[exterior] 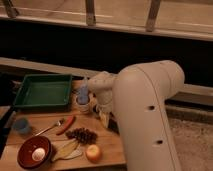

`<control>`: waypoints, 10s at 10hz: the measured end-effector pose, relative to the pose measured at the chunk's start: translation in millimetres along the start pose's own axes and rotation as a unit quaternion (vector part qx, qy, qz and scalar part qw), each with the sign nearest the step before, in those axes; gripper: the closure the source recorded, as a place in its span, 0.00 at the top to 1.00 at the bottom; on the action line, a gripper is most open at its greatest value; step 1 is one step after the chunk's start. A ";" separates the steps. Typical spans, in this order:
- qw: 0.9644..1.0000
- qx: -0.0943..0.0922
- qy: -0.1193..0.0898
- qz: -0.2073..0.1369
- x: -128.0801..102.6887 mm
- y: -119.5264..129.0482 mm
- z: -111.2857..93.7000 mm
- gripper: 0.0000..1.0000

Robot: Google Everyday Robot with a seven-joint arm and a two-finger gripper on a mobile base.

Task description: Place eraser in plastic cup

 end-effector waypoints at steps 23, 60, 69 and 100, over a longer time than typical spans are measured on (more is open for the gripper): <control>0.993 -0.055 -0.100 -0.039 -12.3 31.3 -6.3 0.60; 0.957 0.049 -0.286 -0.021 -77.5 5.5 -229.1 0.00; 0.891 0.026 -0.396 -0.222 -190.6 113.0 -366.3 0.00; 0.793 -0.055 -0.406 -0.451 -235.2 301.3 -346.7 0.00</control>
